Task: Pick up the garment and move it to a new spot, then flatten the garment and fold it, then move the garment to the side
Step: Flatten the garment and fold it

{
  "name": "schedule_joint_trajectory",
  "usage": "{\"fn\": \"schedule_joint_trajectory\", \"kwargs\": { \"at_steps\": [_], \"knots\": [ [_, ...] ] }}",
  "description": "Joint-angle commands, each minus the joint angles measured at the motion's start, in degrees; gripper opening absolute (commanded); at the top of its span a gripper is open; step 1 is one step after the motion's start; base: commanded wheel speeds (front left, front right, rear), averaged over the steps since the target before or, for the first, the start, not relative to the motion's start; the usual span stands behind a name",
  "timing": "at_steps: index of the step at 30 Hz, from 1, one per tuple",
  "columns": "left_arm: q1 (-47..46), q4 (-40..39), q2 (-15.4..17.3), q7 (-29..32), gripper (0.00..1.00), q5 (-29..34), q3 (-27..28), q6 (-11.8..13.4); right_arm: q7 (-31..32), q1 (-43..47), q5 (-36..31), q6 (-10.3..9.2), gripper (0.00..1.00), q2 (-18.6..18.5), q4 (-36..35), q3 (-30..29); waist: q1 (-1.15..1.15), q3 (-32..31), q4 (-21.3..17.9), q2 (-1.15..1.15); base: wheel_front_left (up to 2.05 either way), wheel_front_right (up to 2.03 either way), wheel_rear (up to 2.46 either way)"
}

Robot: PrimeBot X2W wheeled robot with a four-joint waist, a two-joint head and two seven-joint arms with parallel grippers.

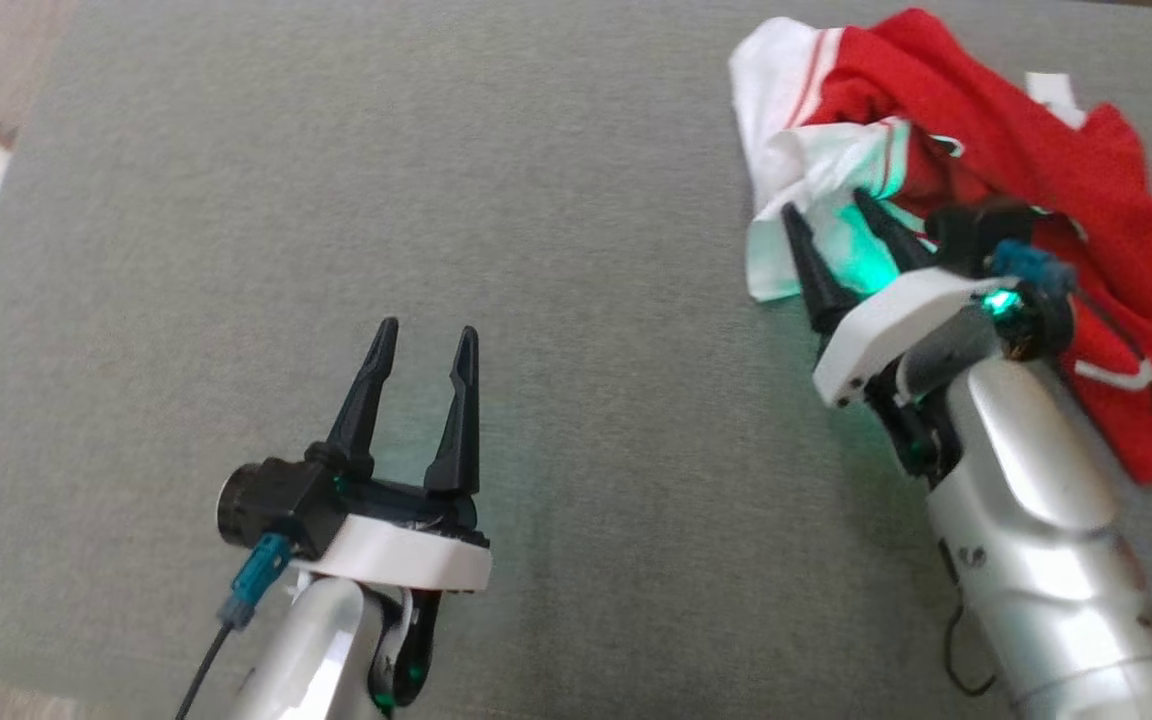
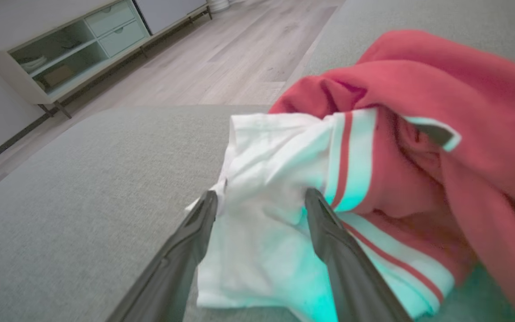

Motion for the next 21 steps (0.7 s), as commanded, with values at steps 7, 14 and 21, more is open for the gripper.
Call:
{"fn": "schedule_joint_trajectory", "kwargs": {
  "at_steps": [7,14,21],
  "knots": [
    [-1.7,-1.7,0.1,-0.5,1.0,-0.8,0.5,0.7,-0.5,-5.3,0.8,-0.04,1.0,0.4,6.7,-0.3,-0.01,0.5,2.9,0.0,0.0,0.0,0.0],
    [-1.8,-1.5,0.1,-0.5,1.0,-0.9,0.1,1.0,-4.1,-7.3,3.1,-0.04,0.0,0.4,10.1,3.4,-0.01,0.1,2.3,0.0,0.0,0.0,0.0],
    [-1.4,-0.9,0.1,-0.5,1.0,-0.3,0.4,0.9,-10.9,-8.4,13.4,-0.04,0.0,0.4,4.0,13.0,-0.01,-2.1,0.6,0.0,0.0,0.0,0.0]
  ]
}}
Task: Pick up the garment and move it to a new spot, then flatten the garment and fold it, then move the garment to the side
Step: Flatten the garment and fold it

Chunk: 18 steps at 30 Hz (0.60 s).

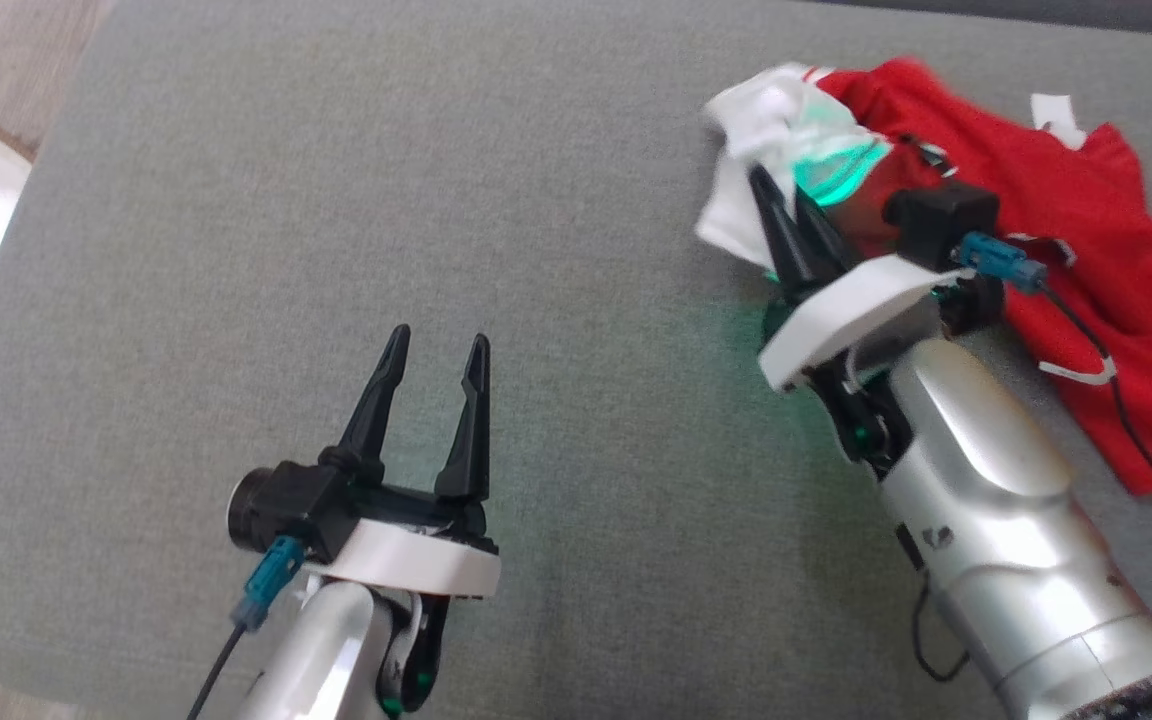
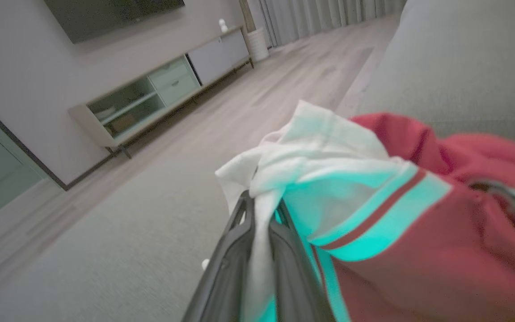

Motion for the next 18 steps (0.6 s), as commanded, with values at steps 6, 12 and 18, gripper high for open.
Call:
{"fn": "schedule_joint_trajectory", "kwargs": {
  "at_steps": [6,12,18],
  "knots": [
    [-0.3,-1.1,0.1,-0.5,1.0,0.7,2.6,0.1,-5.9,-3.1,11.4,-0.04,0.0,1.1,-10.1,6.9,0.0,-3.3,-1.4,0.0,0.0,0.0,0.0],
    [1.0,-1.3,0.1,-0.5,1.0,1.8,5.0,-0.2,-3.6,2.4,14.2,-0.04,0.95,1.1,-9.8,16.3,0.0,-4.8,-2.1,0.0,0.0,0.0,0.0],
    [1.9,-1.5,0.1,-0.5,1.0,3.0,8.0,-0.6,-1.0,7.6,9.9,-0.04,1.0,1.1,-6.7,21.0,0.0,-6.2,-3.7,0.0,0.0,0.0,0.0]
  ]
}}
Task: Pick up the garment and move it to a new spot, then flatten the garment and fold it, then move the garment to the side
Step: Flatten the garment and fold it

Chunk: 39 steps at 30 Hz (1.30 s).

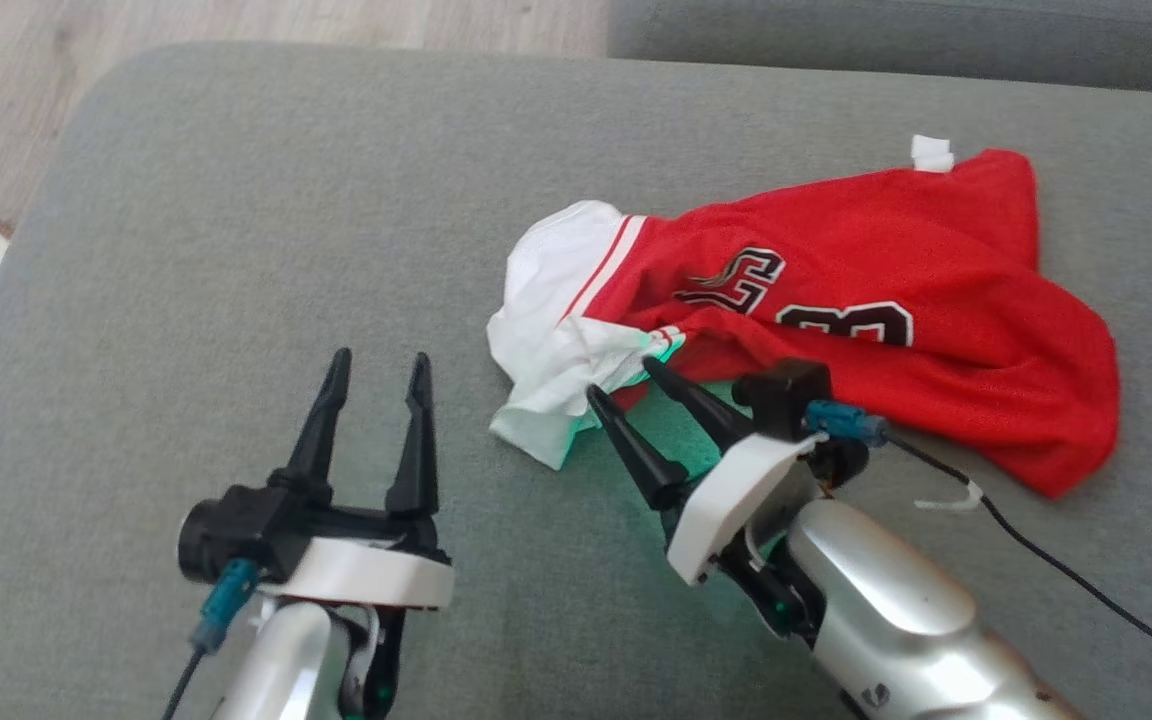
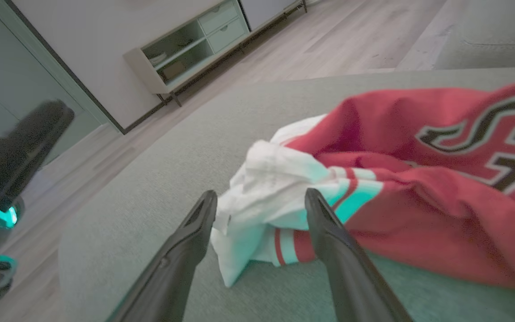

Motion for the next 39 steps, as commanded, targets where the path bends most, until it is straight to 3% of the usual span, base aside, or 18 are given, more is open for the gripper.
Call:
{"fn": "schedule_joint_trajectory", "kwargs": {
  "at_steps": [1,8,13,14,21,30,34,39],
  "knots": [
    [-0.8,-2.0,0.1,-0.5,1.0,0.6,2.8,-0.2,0.0,-0.7,-1.8,-0.04,1.0,1.2,-0.7,-0.5,0.01,-0.8,-1.0,0.0,0.0,0.0,0.0],
    [0.1,-2.5,0.1,-0.5,1.0,1.4,5.1,-0.5,-2.0,0.4,-9.1,-0.04,1.0,0.1,-0.9,-7.4,0.01,-2.4,-4.0,0.0,0.0,0.0,0.0],
    [0.6,-3.2,0.1,-0.5,1.0,1.8,6.1,-0.9,-5.3,2.9,-15.3,-0.04,1.0,-2.5,-5.6,-17.7,0.01,-3.1,-6.6,0.0,0.0,0.0,0.0],
    [0.7,-3.4,0.1,-0.5,1.0,1.9,6.2,-1.0,-6.2,5.1,-17.9,-0.04,1.0,-3.0,-7.9,-22.6,0.01,-3.1,-7.6,0.0,0.0,0.0,0.0],
    [0.9,-3.6,0.1,-0.5,1.0,1.8,5.9,-1.2,-7.4,15.0,-22.6,-0.04,1.0,-0.1,-14.5,-34.7,0.01,-2.6,-10.5,0.0,0.0,0.0,0.0],
    [-0.2,-3.9,0.1,-0.5,1.0,1.7,4.0,-1.3,-6.3,16.4,-25.4,-0.04,1.0,1.0,-20.0,-36.2,0.01,-1.2,-10.2,0.0,0.0,0.0,0.0],
    [-1.0,-4.1,0.1,-0.5,1.0,1.4,2.7,-1.3,-3.8,13.1,-27.2,-0.04,1.0,0.7,-22.5,-35.0,0.01,0.5,-7.9,0.0,0.0,0.0,0.0],
    [-3.2,-4.4,0.1,-0.5,1.0,0.2,0.6,-1.0,3.6,3.9,-28.3,-0.04,1.0,-2.9,-24.2,-31.1,0.01,3.8,-3.5,0.0,0.0,0.0,0.0]
  ]
}}
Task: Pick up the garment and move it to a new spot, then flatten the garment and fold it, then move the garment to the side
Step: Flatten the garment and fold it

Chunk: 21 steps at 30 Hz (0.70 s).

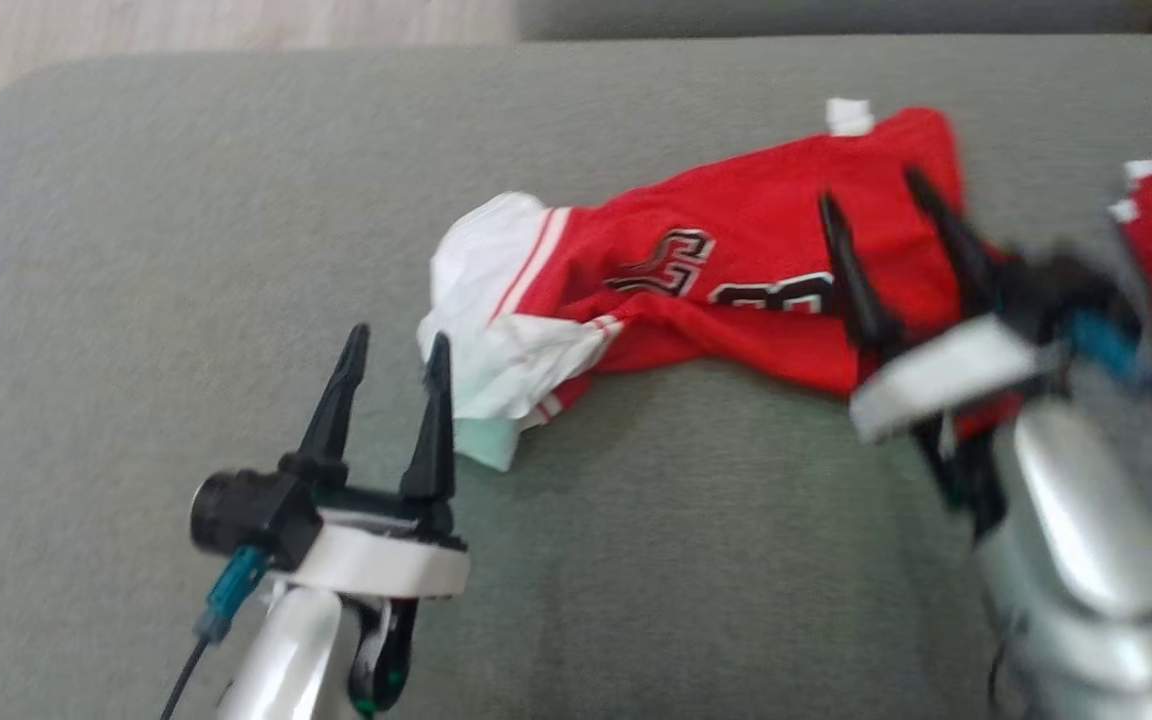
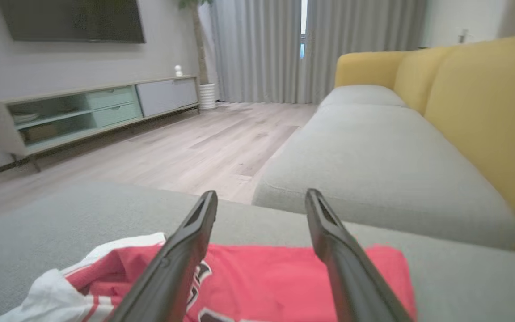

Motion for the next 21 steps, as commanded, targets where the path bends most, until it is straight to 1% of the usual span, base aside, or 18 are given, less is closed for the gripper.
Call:
{"fn": "schedule_joint_trajectory", "kwargs": {
  "at_steps": [1,3,6,7,10,13,18,21],
  "knots": [
    [-3.1,-2.1,0.1,-0.5,1.0,-0.8,0.5,0.2,3.7,-6.5,0.7,-0.04,1.0,-1.3,-1.7,2.6,0.0,3.1,4.0,0.0,0.0,0.0,0.0],
    [-4.0,-2.1,0.1,-0.5,1.0,-1.7,-0.7,0.5,8.5,-11.2,3.3,-0.04,1.0,-3.0,-0.3,5.7,0.0,4.3,6.2,0.0,0.0,0.0,0.0],
    [-5.4,-2.0,0.1,-0.5,1.0,-3.2,-2.9,1.0,15.7,-18.3,8.5,-0.04,1.0,-6.8,3.2,11.9,0.0,5.9,9.6,0.0,0.0,0.0,0.0],
    [-5.4,-2.0,0.1,-0.5,1.0,-3.2,-2.9,1.0,15.7,-18.3,8.5,-0.04,1.0,-6.8,3.2,11.9,0.0,5.9,9.6,0.0,0.0,0.0,0.0],
    [-6.5,-2.3,0.1,-0.5,1.0,-4.9,-5.2,1.7,21.9,-24.3,16.7,-0.04,1.0,-9.7,7.0,17.4,0.0,6.9,13.0,0.0,0.0,0.0,0.0],
    [-7.1,-2.4,0.1,-0.5,1.0,-6.4,-7.3,2.4,27.1,-28.8,22.9,-0.04,1.0,-13.6,10.0,24.3,0.0,7.5,16.1,0.0,0.0,0.0,0.0],
    [-7.3,-2.8,0.1,-0.5,1.0,-8.3,-9.6,3.4,32.3,-33.7,31.4,-0.04,1.0,-19.6,12.3,36.3,0.0,8.0,20.0,0.0,0.0,0.0,0.0],
    [-7.3,-2.9,0.1,-0.5,1.0,-9.1,-10.8,3.8,33.5,-36.2,34.2,-0.04,1.0,-22.6,13.8,42.2,0.0,8.4,21.6,0.0,0.0,0.0,0.0]
  ]
}}
